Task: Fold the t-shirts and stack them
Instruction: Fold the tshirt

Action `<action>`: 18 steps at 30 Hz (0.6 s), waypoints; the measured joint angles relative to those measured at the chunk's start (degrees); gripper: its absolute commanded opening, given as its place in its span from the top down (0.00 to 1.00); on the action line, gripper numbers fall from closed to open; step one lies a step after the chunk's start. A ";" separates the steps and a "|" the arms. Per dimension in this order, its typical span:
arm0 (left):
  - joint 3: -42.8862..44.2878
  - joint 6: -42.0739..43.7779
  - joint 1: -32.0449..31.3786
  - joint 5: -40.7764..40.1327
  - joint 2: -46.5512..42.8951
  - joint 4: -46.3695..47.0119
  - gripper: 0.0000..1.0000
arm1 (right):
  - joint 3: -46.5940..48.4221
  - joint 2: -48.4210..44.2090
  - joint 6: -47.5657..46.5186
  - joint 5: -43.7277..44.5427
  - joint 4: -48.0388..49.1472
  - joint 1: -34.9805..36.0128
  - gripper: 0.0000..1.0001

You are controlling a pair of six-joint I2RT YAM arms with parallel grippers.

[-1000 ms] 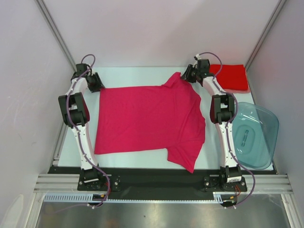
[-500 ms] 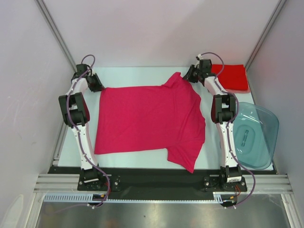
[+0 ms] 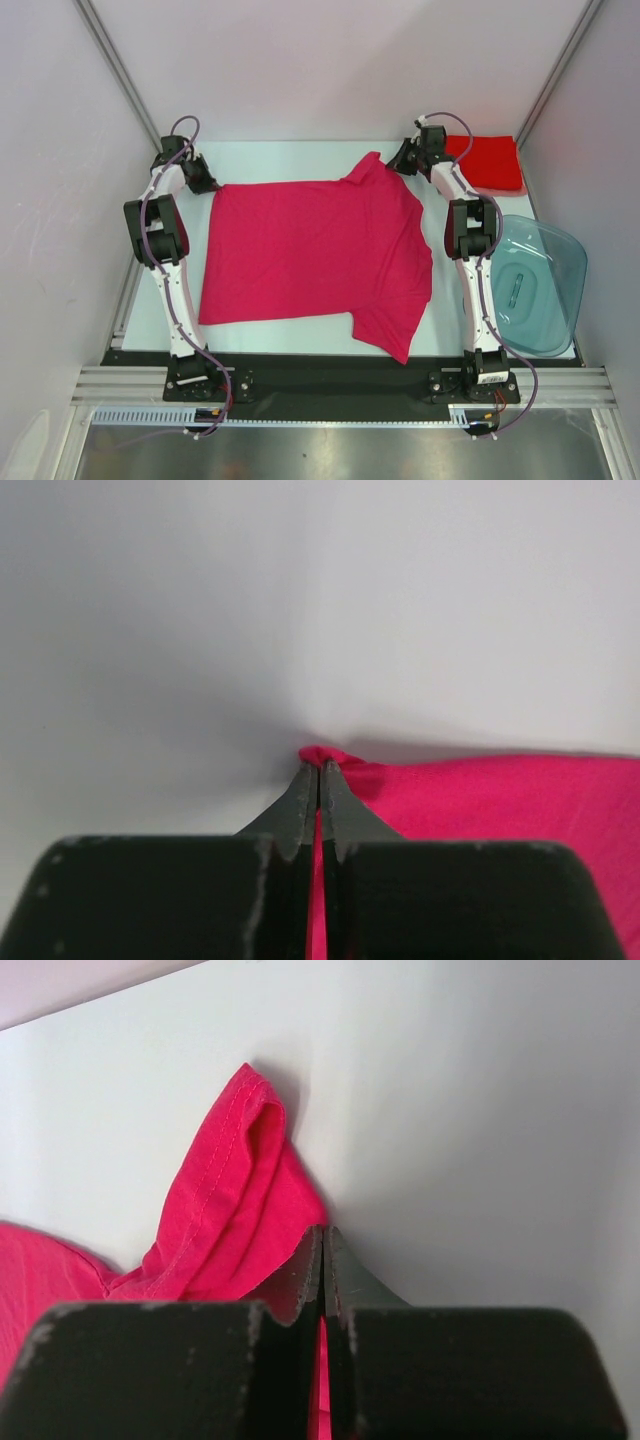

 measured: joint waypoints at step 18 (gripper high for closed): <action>-5.27 -2.54 0.37 0.35 -3.54 0.39 1.00 | -0.02 -1.33 4.66 0.76 -3.80 -2.05 1.00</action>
